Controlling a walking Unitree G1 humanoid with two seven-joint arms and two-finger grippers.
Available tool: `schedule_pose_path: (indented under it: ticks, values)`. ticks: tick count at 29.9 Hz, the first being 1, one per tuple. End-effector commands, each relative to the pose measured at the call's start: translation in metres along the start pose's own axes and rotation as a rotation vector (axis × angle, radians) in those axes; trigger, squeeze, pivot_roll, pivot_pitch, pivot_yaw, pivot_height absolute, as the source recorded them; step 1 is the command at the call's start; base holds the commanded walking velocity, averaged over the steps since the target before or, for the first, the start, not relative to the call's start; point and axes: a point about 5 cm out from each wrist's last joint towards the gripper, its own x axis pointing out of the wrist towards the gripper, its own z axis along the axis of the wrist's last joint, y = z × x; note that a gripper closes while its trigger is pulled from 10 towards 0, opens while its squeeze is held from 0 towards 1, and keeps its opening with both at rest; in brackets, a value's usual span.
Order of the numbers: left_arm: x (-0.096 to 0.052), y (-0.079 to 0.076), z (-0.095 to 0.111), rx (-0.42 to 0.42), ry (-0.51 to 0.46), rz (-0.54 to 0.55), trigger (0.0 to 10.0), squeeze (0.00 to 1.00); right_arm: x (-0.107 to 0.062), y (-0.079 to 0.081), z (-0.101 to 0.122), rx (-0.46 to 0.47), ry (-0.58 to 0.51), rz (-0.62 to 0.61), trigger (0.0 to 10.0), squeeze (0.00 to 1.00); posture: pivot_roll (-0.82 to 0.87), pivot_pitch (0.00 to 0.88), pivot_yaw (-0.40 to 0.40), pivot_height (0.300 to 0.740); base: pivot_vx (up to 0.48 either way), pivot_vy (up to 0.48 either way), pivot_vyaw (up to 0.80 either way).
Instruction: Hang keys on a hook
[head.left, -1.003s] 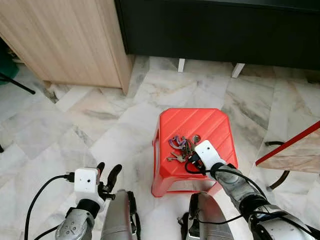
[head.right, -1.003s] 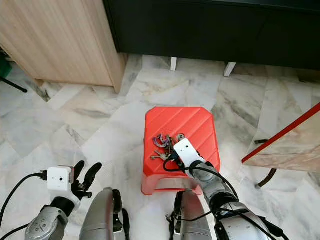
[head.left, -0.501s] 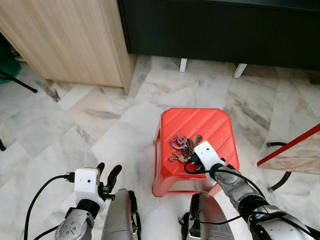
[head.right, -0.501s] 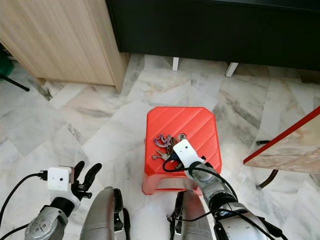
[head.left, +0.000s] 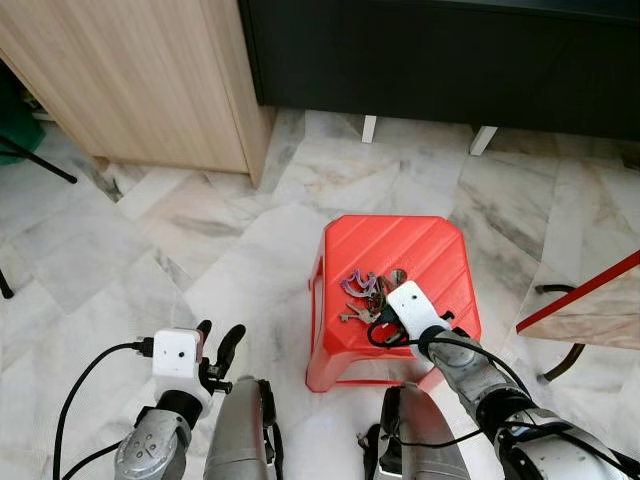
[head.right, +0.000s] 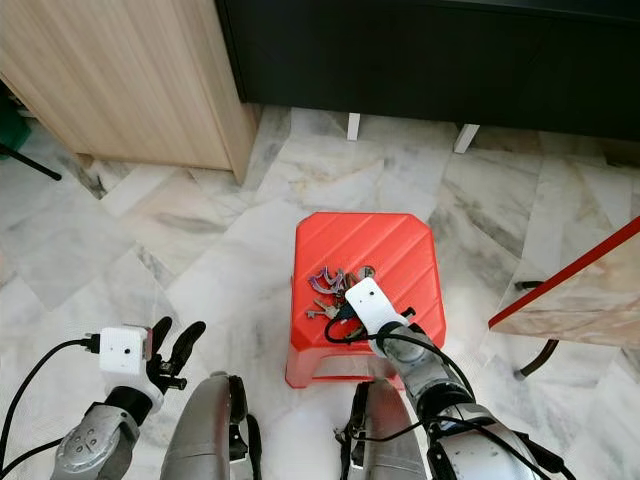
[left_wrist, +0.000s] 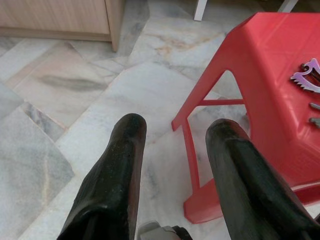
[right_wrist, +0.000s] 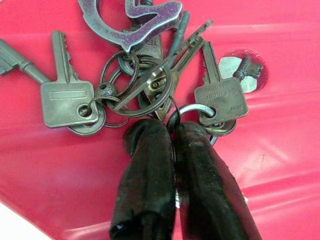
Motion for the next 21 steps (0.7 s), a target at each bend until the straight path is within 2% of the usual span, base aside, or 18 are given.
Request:
schedule_pose_path:
  ticks: [1, 5, 11, 17, 21]
  values:
    - [-0.005, 0.003, -0.009, 0.016, 0.036, 0.011, 10.0, 0.00, -0.003, -0.002, -0.014, 0.028, 0.060, -0.018, 0.0, 0.00, 0.12, 0.307, -0.029, 0.626, 0.000, 0.000, 0.00]
    - [-0.001, 0.003, -0.009, 0.018, 0.033, 0.010, 10.0, 0.00, -0.003, -0.004, -0.012, 0.061, 0.050, -0.031, 0.0, 0.00, 0.12, 0.292, -0.031, 0.626, 0.000, 0.000, 0.00]
    - [0.012, 0.003, -0.011, 0.014, 0.025, 0.009, 10.0, 0.00, -0.001, -0.008, -0.003, 0.103, 0.029, -0.044, 0.0, 0.00, 0.10, 0.234, -0.040, 0.626, 0.000, 0.000, 0.00]
    - [0.023, 0.002, -0.011, 0.010, 0.013, 0.007, 10.0, 0.00, 0.002, -0.007, 0.008, 0.172, -0.010, -0.030, 0.0, 0.00, 0.08, 0.191, -0.046, 0.626, 0.000, 0.000, 0.00]
    - [0.033, 0.001, -0.011, 0.012, 0.003, 0.002, 10.0, 0.00, 0.003, -0.005, 0.015, 0.186, -0.038, -0.001, 0.0, 0.00, 0.06, 0.155, -0.044, 0.626, 0.000, 0.000, 0.00]
